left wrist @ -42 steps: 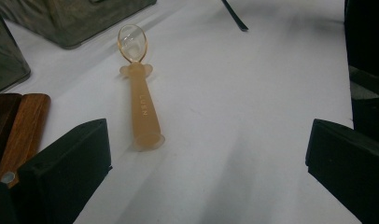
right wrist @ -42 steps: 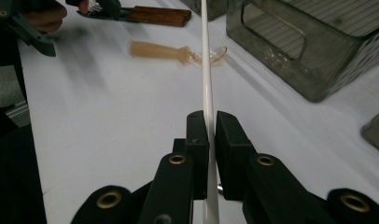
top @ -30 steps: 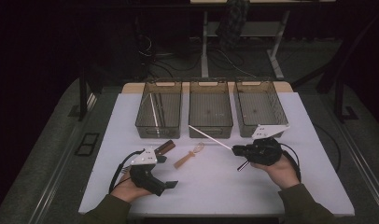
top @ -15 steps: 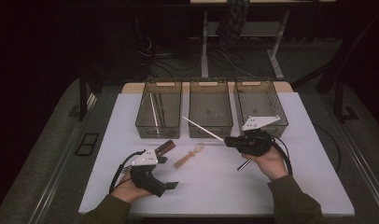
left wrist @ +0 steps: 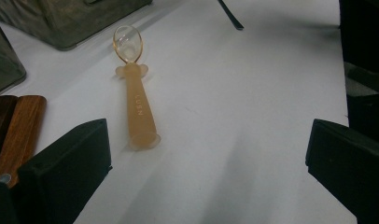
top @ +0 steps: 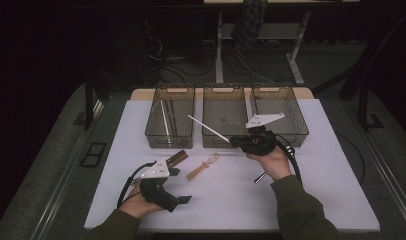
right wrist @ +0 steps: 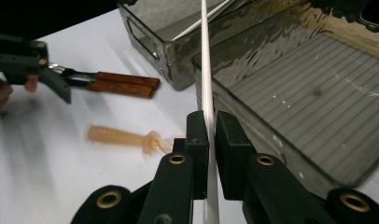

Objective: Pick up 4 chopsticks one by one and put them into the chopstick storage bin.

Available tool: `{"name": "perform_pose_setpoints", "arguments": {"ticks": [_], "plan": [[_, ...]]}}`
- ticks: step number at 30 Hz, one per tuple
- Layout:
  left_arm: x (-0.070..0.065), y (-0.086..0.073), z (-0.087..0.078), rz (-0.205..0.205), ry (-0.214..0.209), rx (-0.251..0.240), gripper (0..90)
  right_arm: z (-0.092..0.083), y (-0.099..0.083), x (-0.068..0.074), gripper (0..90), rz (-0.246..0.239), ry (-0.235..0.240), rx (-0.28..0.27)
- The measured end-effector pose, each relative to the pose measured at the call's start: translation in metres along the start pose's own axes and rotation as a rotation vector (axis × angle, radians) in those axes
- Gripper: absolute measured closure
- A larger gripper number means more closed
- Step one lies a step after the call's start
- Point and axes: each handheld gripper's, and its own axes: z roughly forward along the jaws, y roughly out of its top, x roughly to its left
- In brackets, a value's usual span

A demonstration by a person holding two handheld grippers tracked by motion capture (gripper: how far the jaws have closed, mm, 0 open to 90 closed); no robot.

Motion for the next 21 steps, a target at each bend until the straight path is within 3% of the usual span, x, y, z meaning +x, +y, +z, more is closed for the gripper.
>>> {"name": "perform_pose_setpoints", "arguments": {"ticks": [21], "plan": [[0.000, 0.001, -0.002, -0.010, -0.012, -0.020, 0.0, 0.057, 0.061, 0.007, 83.7, 0.004, -0.061, 0.073]]}}
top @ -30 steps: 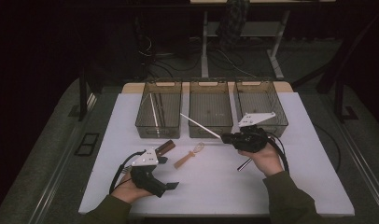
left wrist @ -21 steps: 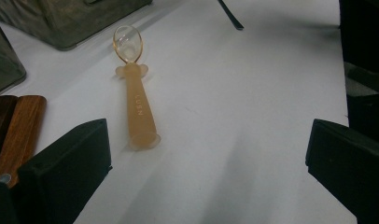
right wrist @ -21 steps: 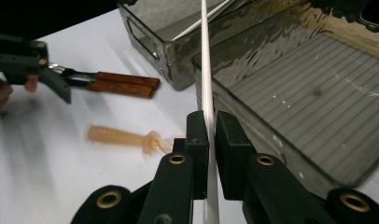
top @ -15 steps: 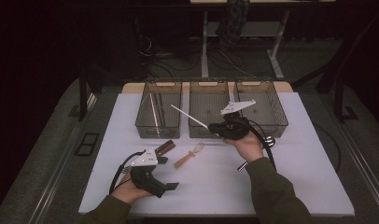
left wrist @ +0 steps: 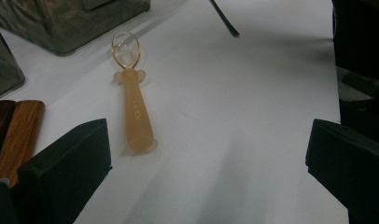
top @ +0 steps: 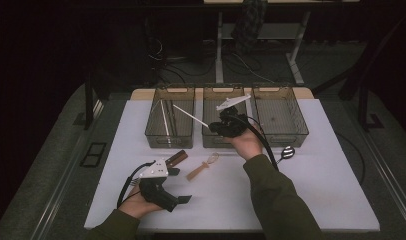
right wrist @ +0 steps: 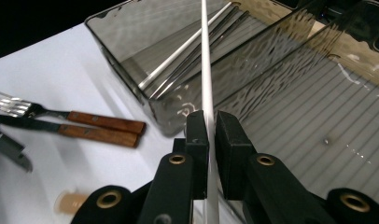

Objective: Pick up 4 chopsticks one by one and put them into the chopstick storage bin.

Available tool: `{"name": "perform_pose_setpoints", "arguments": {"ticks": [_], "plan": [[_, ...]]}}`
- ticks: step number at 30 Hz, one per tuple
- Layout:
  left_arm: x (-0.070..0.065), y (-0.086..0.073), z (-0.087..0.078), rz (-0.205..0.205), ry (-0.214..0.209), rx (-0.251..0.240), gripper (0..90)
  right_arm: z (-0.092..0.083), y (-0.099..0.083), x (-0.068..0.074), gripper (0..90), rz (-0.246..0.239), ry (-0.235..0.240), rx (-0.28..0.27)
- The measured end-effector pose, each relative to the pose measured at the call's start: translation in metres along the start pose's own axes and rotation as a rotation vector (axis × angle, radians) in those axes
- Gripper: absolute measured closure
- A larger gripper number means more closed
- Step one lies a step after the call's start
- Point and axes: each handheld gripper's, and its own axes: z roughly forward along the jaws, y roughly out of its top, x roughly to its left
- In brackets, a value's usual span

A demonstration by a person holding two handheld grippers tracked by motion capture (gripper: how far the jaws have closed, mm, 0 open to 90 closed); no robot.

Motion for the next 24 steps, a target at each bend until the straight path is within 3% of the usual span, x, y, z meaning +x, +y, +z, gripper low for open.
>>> {"name": "perform_pose_setpoints", "arguments": {"ticks": [11, 24], "plan": [[0.001, 0.000, 0.000, -0.001, -0.005, -0.002, 0.0, 0.026, 0.029, 0.001, 83.6, 0.009, -0.027, 0.028], [0.000, 0.000, -0.001, -0.003, -0.005, -0.003, 0.0, 0.071, 0.061, 0.006, 83.6, 0.009, -0.071, 0.070]]}}
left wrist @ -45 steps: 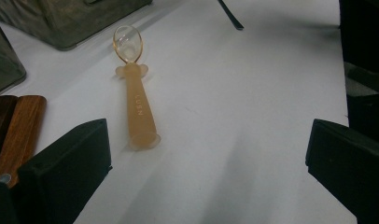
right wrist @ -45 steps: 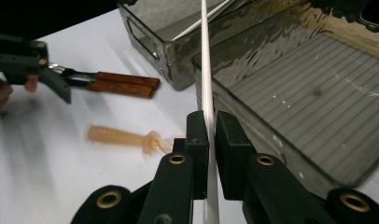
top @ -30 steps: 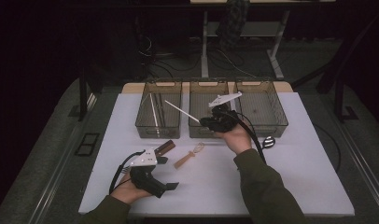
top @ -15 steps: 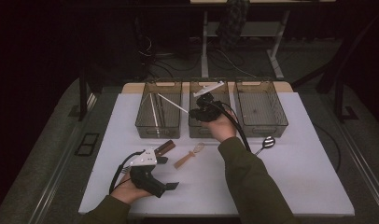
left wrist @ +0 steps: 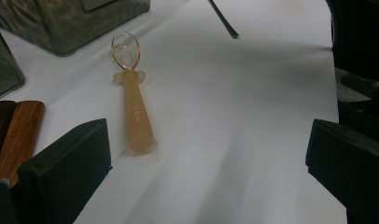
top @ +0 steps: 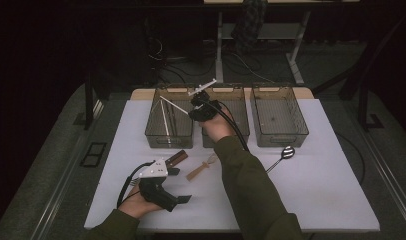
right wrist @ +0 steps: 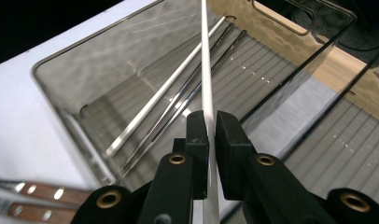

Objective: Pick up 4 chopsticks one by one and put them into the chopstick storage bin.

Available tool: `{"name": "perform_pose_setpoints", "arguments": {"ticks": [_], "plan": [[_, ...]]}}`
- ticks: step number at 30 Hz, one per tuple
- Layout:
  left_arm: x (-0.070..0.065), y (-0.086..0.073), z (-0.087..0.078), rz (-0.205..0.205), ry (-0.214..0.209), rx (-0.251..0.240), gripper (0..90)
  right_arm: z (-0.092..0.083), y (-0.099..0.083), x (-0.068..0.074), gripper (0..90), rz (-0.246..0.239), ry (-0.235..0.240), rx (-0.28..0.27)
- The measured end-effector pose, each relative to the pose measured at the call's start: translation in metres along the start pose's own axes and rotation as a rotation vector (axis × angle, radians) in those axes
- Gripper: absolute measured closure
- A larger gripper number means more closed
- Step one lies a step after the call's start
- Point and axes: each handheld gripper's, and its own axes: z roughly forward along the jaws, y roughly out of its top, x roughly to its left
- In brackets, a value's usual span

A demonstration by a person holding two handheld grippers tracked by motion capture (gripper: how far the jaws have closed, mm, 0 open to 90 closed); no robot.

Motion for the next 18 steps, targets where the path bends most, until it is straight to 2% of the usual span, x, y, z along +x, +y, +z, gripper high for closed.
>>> {"name": "perform_pose_setpoints", "arguments": {"ticks": [4, 8, 18], "plan": [[0.000, 0.000, 0.000, 0.002, 0.000, 0.000, 0.0, 0.011, 0.007, 0.000, 83.6, 0.023, -0.013, 0.006], [0.000, 0.000, 0.001, 0.011, 0.002, 0.005, 0.0, 0.022, 0.014, 0.004, 83.6, 0.024, -0.045, 0.028], [-0.001, 0.000, 0.000, 0.011, -0.002, 0.003, 0.0, 0.044, 0.028, 0.004, 83.5, 0.057, -0.059, 0.044]]}}
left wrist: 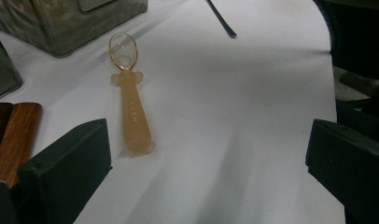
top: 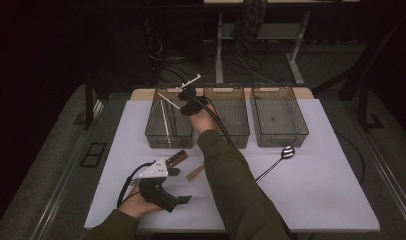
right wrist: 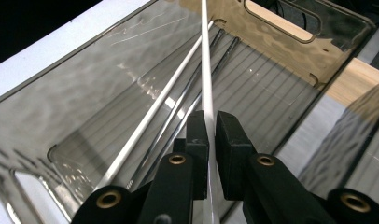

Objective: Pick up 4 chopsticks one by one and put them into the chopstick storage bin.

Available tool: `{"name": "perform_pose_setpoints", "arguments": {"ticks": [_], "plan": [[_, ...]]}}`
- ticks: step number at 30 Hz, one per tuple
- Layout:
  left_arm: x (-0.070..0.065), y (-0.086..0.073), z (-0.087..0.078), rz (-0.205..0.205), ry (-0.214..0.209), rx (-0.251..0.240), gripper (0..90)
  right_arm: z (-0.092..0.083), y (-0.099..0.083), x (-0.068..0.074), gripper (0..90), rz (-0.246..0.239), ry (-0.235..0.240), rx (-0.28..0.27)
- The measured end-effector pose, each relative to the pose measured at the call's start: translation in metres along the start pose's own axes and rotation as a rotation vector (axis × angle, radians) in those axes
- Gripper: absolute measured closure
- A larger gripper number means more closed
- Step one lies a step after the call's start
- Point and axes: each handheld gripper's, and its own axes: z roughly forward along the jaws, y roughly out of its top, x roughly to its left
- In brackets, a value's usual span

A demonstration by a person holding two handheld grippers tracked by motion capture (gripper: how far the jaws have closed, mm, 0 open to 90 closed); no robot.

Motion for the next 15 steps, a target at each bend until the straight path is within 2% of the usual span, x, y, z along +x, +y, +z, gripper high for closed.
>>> {"name": "perform_pose_setpoints", "arguments": {"ticks": [4, 7, 10, 15], "plan": [[0.000, 0.000, 0.000, 0.001, -0.003, -0.003, 0.0, 0.009, 0.003, 0.004, 83.2, 0.003, 0.002, 0.012], [0.000, 0.000, 0.000, 0.000, -0.004, -0.006, 0.0, 0.012, 0.004, 0.008, 82.4, -0.002, 0.022, 0.004], [0.000, 0.000, 0.000, 0.002, -0.004, -0.007, 0.0, 0.013, 0.005, 0.012, 82.7, -0.009, 0.046, -0.005], [0.000, 0.000, -0.001, -0.001, -0.004, -0.009, 0.0, 0.009, 0.006, 0.013, 76.9, -0.021, 0.065, -0.011]]}}
